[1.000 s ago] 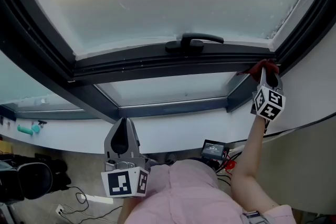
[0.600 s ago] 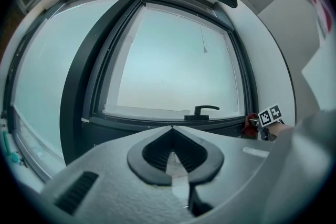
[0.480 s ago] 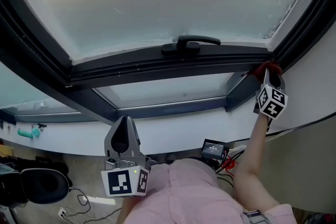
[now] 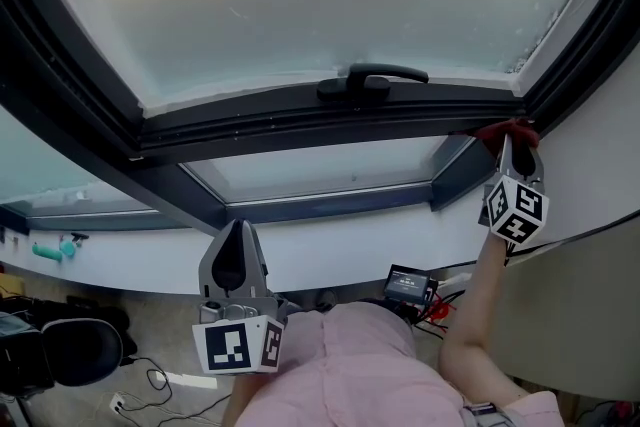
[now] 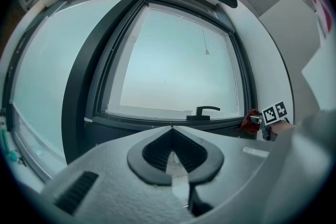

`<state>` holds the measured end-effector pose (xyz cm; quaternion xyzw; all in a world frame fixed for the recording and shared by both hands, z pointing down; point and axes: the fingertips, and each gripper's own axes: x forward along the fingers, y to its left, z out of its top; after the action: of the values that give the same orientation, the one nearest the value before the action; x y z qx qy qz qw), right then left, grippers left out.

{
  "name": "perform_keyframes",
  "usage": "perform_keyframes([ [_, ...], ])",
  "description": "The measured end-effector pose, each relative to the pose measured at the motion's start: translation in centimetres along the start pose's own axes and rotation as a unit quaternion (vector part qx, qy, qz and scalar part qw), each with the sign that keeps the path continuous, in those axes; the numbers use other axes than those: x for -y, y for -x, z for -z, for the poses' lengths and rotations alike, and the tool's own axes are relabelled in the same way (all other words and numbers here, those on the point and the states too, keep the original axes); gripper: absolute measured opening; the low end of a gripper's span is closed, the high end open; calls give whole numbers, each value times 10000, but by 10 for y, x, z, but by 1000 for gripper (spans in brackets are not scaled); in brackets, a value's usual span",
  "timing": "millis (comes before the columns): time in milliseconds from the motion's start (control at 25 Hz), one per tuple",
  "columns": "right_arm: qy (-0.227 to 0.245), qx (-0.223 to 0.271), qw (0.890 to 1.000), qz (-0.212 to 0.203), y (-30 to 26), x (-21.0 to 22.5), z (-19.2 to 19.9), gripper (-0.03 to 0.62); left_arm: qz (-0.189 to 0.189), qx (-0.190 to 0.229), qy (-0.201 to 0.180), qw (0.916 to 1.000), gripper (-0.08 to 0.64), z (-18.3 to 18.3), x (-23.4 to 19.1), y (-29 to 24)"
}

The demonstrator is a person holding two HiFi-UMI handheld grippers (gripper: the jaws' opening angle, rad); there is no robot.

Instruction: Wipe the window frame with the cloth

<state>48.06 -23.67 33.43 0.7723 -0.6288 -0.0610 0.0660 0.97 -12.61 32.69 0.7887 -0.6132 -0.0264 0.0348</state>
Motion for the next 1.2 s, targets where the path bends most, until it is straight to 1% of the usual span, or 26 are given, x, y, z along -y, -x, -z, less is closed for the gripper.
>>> perform_keyframes([
  [200, 79, 385, 9974, -598, 32, -66, -27, 69, -10, -44, 29, 10000, -3, 5, -7, 9],
  [320, -8, 485, 9931, -1065, 43, -111, -34, 69, -16, -35, 38, 10000, -3, 6, -10, 13],
  [520, -11, 453, 9785, -2013, 43, -195, -33, 69, -73, -52, 37, 10000, -3, 7, -13, 21],
  [640, 39, 342, 9701, -2401, 39, -233, -27, 69, -188, -33, 47, 9998, -3, 5, -19, 27],
  [880, 126, 98, 9611, -2759, 38, -272, -9, 67, -468, -19, 51, 9989, -3, 6, -34, 37],
  [1080, 285, -45, 9544, -2972, 26, -299, 8, 67, -510, -1, 43, 9987, -3, 6, -35, 37],
  [1200, 324, 0, 9530, -3014, 19, -307, 10, 69, -495, -4, 34, 9988, -3, 5, -33, 36],
])
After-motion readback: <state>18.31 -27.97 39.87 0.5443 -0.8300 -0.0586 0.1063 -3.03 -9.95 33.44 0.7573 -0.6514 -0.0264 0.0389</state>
